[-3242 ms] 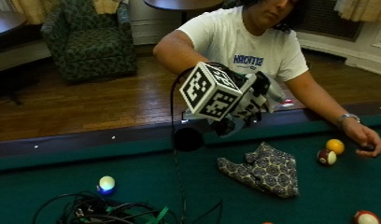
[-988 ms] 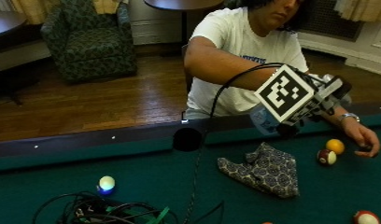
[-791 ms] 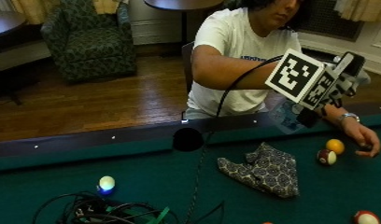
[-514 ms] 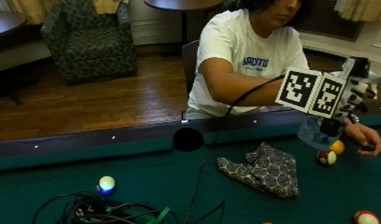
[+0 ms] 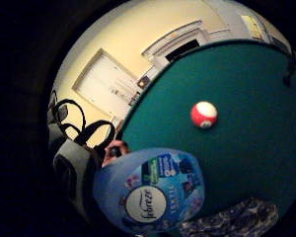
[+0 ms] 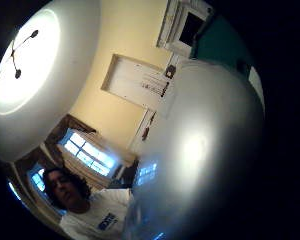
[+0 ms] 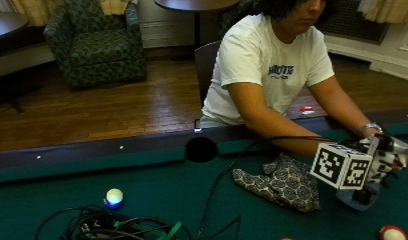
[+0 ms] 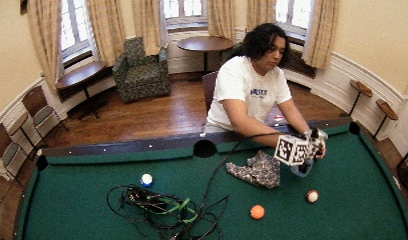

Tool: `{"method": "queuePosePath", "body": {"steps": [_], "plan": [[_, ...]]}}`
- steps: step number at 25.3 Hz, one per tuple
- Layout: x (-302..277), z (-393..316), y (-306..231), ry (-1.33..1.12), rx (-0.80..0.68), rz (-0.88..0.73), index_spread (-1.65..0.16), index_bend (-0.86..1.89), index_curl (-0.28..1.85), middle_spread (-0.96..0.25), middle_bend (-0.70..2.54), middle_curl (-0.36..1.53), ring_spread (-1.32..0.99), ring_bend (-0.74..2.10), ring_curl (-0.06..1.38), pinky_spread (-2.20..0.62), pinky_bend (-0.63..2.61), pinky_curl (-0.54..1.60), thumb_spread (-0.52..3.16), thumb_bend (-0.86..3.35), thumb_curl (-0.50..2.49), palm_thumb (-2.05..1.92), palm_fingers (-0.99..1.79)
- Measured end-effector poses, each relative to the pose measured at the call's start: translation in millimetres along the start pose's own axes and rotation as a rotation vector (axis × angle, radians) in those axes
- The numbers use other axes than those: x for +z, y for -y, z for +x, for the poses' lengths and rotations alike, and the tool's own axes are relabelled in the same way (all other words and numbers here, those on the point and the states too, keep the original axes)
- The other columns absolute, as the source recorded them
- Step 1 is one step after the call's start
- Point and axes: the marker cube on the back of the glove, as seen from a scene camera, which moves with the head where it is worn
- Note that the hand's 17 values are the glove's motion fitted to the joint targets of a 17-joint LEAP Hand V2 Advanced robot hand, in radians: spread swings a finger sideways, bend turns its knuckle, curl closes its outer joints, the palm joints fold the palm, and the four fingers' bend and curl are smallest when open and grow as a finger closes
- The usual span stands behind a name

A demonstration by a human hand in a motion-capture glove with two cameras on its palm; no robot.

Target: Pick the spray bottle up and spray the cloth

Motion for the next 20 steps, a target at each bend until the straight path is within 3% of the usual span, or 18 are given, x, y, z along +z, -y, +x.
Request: {"method": "queuePosePath", "body": {"steps": [20], "plan": [[54.8,34.3,35.5,0.088,0.049,0.059,-0.28,0.4,0.62,-0.21,0.67,0.58,-0.2,0.78,0.5,-0.32,0.5,0.44,0.23,-0.03,0.84,0.91,1.4]]}}
